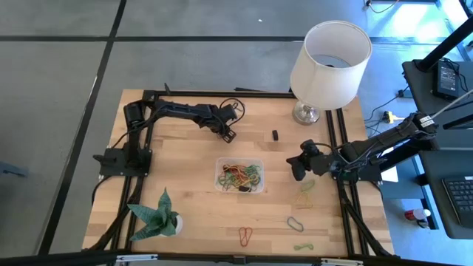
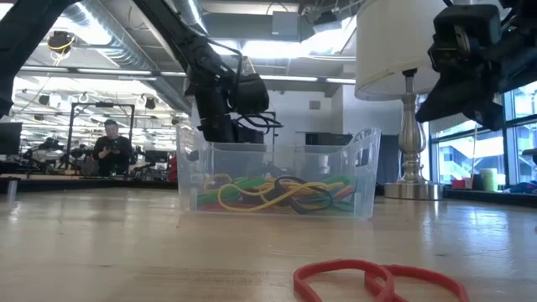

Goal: Pick and place rubber bands into bin
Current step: Put the red rubber band into the transparent bin

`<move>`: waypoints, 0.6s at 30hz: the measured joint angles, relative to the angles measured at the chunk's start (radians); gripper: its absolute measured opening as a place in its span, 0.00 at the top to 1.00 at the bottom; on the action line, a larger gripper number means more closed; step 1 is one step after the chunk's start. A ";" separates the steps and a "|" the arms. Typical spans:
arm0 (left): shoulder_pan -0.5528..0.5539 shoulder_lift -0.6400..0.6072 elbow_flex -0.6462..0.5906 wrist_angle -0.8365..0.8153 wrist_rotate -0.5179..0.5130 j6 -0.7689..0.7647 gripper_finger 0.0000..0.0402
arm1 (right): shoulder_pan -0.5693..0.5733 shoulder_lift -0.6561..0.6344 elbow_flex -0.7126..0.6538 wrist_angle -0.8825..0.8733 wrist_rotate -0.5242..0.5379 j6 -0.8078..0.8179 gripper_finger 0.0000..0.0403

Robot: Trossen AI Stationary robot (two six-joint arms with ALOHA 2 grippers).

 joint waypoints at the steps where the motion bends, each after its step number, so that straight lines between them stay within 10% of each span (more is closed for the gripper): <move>1: 0.000 0.000 0.000 -0.007 0.003 0.021 0.72 | 0.000 0.000 0.000 0.000 0.000 0.000 0.98; 6: 0.002 -0.017 -0.001 -0.042 -0.003 0.028 0.96 | 0.000 0.000 0.000 0.010 0.000 -0.001 0.98; 18: -0.112 -0.287 -0.009 -0.244 -0.012 0.026 0.99 | 0.000 0.000 0.000 -0.001 0.002 -0.003 0.96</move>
